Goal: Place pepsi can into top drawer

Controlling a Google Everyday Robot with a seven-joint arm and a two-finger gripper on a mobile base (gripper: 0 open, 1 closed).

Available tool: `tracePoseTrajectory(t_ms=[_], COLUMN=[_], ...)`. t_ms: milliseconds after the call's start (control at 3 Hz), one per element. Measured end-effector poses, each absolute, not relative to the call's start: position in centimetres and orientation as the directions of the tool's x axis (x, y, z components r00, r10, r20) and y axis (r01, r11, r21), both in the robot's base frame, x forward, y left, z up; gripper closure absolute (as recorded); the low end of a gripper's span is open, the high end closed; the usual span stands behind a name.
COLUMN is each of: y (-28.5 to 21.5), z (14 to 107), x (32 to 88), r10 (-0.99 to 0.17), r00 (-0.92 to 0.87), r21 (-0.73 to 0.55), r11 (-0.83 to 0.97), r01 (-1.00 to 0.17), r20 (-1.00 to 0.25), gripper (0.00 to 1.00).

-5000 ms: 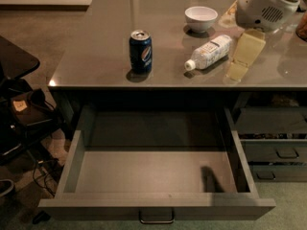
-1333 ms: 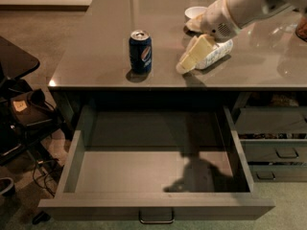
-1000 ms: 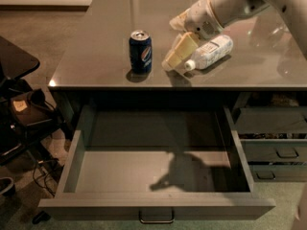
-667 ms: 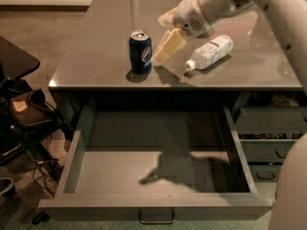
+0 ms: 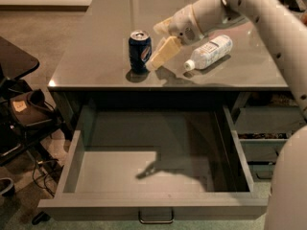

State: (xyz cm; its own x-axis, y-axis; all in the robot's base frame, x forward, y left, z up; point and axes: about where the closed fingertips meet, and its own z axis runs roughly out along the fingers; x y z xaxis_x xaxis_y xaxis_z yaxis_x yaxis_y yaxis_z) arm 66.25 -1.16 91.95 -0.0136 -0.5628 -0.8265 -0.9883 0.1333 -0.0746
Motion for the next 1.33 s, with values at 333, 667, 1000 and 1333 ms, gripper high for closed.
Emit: tracePoseTrajectory(t_ms=[333, 667, 1000, 1333], y=[3.71, 3.72, 3.72, 3.72], z=[88.69, 88.68, 88.68, 88.68], x=[66.44, 66.44, 66.44, 66.44], r10=[-0.471, -0.471, -0.471, -0.471], r00=[-0.022, -0.022, -0.022, -0.022], r21=[0.006, 0.006, 0.006, 0.006], r11=[0.035, 0.035, 0.035, 0.034], r01=[-0.999, -0.999, -0.999, -0.999], r20=[-0.882, -0.882, -0.882, -0.882], gripper=[0.00, 0.00, 0.19, 0.42])
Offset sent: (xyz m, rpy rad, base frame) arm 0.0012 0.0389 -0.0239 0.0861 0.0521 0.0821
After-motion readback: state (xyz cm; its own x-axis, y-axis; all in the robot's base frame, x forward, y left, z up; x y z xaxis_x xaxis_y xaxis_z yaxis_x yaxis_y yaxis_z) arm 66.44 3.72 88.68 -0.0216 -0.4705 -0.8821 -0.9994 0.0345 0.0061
